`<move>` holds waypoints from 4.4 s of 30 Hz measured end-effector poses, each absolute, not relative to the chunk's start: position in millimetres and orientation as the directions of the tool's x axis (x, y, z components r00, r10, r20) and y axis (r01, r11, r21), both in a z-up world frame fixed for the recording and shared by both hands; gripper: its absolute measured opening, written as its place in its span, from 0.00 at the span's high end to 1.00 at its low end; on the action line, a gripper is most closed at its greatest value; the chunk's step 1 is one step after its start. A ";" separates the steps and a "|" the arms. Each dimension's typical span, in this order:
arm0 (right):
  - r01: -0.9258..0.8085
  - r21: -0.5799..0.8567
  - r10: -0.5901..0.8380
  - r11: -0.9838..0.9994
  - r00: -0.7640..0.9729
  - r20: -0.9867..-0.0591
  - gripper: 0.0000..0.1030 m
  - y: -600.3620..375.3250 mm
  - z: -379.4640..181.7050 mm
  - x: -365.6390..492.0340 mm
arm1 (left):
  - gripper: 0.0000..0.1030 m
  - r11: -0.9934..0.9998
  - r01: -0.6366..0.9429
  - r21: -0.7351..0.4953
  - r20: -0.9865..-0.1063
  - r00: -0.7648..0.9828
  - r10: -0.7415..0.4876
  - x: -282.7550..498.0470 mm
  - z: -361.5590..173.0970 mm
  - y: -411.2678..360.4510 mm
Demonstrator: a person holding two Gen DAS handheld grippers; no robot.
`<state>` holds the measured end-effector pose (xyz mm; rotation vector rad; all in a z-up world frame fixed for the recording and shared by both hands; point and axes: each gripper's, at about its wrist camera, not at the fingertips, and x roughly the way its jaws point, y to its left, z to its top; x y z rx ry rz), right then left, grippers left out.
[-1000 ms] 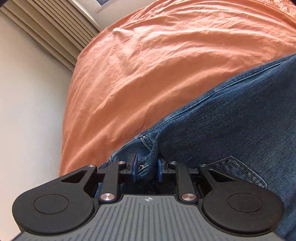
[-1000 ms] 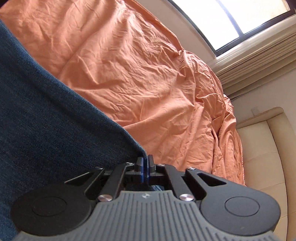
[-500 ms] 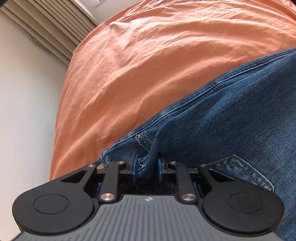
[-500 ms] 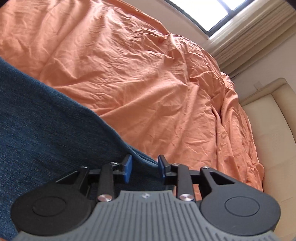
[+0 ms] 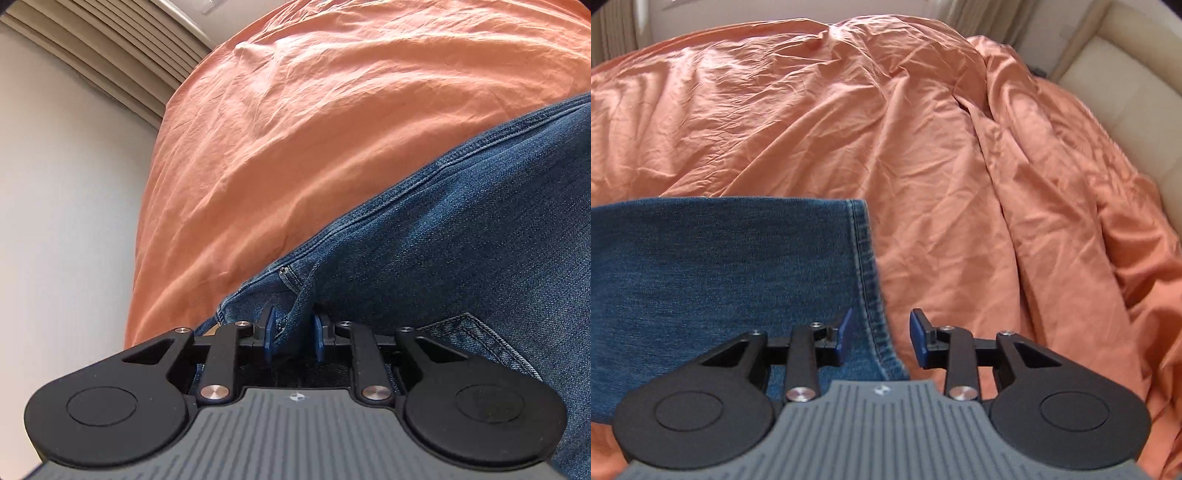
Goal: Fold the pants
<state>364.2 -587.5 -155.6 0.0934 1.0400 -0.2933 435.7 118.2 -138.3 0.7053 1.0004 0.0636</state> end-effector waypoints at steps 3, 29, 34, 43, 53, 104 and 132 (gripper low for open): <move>0.438 0.103 -0.133 0.893 0.475 -0.870 0.61 -607.8 -160.0 337.4 | 0.84 0.775 0.250 0.580 -0.737 0.567 0.368 433.4 -137.0 117.7; 0.492 0.147 -0.154 0.858 0.521 -0.840 0.97 -589.2 -185.6 302.7 | 0.52 0.796 0.251 0.551 -0.736 0.595 0.322 410.3 -103.0 124.8; 0.460 0.094 -0.197 0.883 0.544 -0.816 0.80 -562.2 -163.5 299.7 | 0.51 0.900 0.195 0.391 -0.794 0.566 0.222 384.0 -68.7 160.7; 0.236 0.146 -0.027 0.961 0.602 -0.798 0.79 -448.9 -146.7 279.0 | 0.44 0.995 -0.071 0.066 -0.833 0.546 0.094 318.5 -48.9 261.6; 0.113 0.163 0.072 0.980 0.562 -0.824 0.79 -350.4 -164.3 278.0 | 0.43 0.823 -0.367 -0.434 -0.786 0.601 -0.146 274.7 -116.2 368.8; -0.283 0.216 0.346 0.934 0.573 -0.743 0.67 -176.8 -161.4 241.9 | 0.52 0.972 0.128 0.198 -0.832 0.546 0.098 254.0 -55.2 231.7; -0.561 -0.205 0.368 0.802 0.734 -0.572 0.92 8.6 -163.9 207.1 | 0.52 0.927 0.361 0.098 -0.855 0.508 -0.108 211.7 -82.7 171.9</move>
